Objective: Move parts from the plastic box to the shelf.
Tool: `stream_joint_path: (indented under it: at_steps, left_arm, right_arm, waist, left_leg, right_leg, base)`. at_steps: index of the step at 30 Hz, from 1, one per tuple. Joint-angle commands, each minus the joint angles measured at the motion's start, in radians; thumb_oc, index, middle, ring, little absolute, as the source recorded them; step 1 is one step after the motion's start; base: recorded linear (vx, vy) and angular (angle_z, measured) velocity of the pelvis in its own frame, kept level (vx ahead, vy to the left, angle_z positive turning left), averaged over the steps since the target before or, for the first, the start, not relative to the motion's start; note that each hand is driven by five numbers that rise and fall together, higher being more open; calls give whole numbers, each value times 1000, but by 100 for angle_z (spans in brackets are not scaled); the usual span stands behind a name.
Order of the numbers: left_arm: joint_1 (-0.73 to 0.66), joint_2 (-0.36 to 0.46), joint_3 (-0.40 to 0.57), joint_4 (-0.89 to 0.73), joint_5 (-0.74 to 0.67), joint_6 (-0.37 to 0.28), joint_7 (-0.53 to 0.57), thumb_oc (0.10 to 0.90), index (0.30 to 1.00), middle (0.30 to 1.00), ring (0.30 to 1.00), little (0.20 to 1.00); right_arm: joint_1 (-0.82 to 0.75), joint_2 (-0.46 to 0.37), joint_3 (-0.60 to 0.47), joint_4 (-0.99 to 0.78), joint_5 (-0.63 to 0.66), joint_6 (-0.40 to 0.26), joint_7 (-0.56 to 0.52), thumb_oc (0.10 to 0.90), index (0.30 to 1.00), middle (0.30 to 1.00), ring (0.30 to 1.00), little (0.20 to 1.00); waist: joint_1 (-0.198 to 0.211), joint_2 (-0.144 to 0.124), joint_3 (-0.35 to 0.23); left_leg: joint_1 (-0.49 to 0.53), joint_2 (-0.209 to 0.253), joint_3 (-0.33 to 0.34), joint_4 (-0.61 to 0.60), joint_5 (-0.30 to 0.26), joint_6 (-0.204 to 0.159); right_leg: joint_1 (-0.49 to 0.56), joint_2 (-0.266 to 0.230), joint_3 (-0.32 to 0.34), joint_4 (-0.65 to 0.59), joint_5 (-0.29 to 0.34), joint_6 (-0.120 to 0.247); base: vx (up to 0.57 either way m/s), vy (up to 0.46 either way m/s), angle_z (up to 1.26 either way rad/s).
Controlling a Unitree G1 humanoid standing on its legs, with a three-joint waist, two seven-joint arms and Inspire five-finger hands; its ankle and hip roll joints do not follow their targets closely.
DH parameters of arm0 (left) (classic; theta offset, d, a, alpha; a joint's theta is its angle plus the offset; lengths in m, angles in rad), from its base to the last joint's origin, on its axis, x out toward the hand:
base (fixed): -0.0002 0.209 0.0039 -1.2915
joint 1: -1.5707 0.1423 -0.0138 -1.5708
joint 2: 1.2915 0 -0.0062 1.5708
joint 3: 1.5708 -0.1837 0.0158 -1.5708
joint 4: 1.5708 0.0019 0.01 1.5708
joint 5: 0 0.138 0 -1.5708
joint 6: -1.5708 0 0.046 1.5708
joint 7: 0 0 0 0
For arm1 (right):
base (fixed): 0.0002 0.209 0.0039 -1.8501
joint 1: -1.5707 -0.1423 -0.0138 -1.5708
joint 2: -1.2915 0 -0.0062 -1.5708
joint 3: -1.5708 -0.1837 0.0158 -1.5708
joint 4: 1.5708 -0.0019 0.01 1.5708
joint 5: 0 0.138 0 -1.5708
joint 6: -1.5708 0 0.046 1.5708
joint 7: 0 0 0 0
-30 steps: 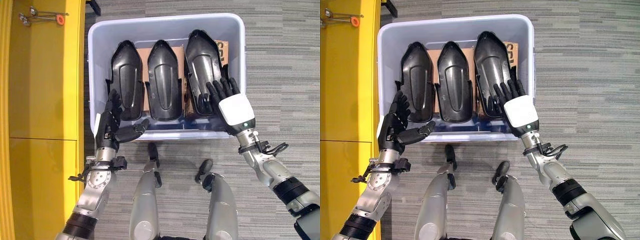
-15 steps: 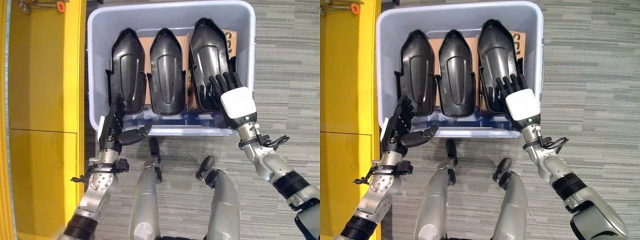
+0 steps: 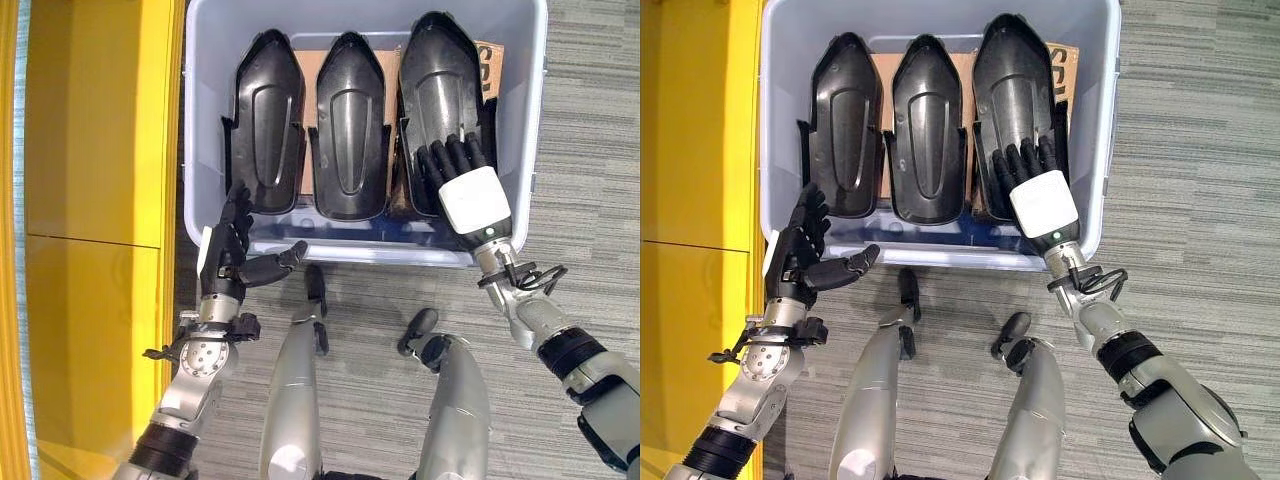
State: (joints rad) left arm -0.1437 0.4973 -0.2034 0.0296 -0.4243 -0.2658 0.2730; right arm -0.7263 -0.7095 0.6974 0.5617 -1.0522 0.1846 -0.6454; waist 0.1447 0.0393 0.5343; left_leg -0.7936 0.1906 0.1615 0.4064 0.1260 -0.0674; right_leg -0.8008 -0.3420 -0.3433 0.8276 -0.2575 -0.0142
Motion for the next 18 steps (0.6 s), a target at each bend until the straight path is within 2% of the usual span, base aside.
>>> stream_joint_path:
  at_steps: [1, 9, 10, 11, 12, 13, 15, 18]
  left_arm:
    - [-21, 15, -21, -98, 37, -90, 5, 900, 1000, 1000, 1000, 1000]
    - [-26, 22, -26, -88, 39, -100, -10, 900, 1000, 1000, 1000, 1000]
    - [-26, 24, -27, -84, 38, -103, -14, 900, 1000, 1000, 1000, 1000]
    - [-26, 24, -27, -84, 38, -104, -14, 900, 1000, 1000, 1000, 1000]
    - [-27, 26, -31, -85, 35, -104, -13, 900, 1000, 1000, 1000, 1000]
    - [-28, 26, -32, -85, 36, -104, -13, 900, 1000, 1000, 1000, 1000]
    - [-34, 21, -32, -82, 33, -101, -19, 900, 1000, 1000, 1000, 1000]
    - [-40, 12, -38, -82, 30, -103, -23, 900, 1000, 1000, 1000, 1000]
  right_arm:
    - [-30, -29, 67, 56, -47, 14, -2, 900, 1000, 1000, 1000, 1000]
    - [-66, -5, 106, 158, 177, 29, 81, 900, 1000, 1000, 1000, 1000]
    - [-69, 8, 111, 182, 245, 48, 104, 792, 849, 849, 849, 849]
    - [-71, 10, 111, 186, 257, 49, 105, 792, 849, 849, 849, 849]
    - [-75, 26, 104, 211, 351, 88, 114, 400, 300, 300, 300, 300]
    - [-75, 30, 101, 219, 356, 93, 113, 400, 300, 300, 300, 300]
    - [-65, 61, 70, 284, 465, 125, 97, 400, 300, 300, 300, 300]
    - [-61, 89, 16, 346, 518, 113, 42, 400, 300, 300, 300, 300]
  waist:
    - [28, 70, -14]
    - [43, 80, -14]
    - [46, 82, -14]
    - [46, 83, -14]
    - [48, 86, -14]
    - [48, 87, -14]
    - [49, 93, -14]
    - [49, 102, -14]
  left_leg:
    - [-35, -38, -4, 86, -198, 14]
    - [-89, -40, -21, 126, -206, 20]
    - [-99, -39, -24, 134, -208, 21]
    - [-100, -39, -24, 136, -208, 21]
    - [-110, -37, -26, 144, -208, 22]
    - [-112, -37, -27, 146, -209, 22]
    - [-117, -39, -32, 153, -210, 24]
    - [-108, -43, -33, 147, -206, 25]
  right_leg:
    - [-40, 49, 13, 62, -57, 64]
    - [-88, 36, 11, 105, -67, 56]
    - [-97, 33, 11, 116, -70, 55]
    - [-98, 32, 11, 117, -71, 54]
    - [-108, 30, 12, 128, -73, 52]
    - [-110, 30, 13, 130, -73, 51]
    - [-117, 32, 17, 140, -76, 47]
    - [-111, 36, 18, 136, -73, 45]
  base:
    - [12, -41, 3]
    - [0, -37, 3]
    - [0, 0, 0]
    - [0, 0, 0]
    - [0, 0, 0]
    - [0, 0, 0]
    - [0, 0, 0]
    - [-15, 6, -5]
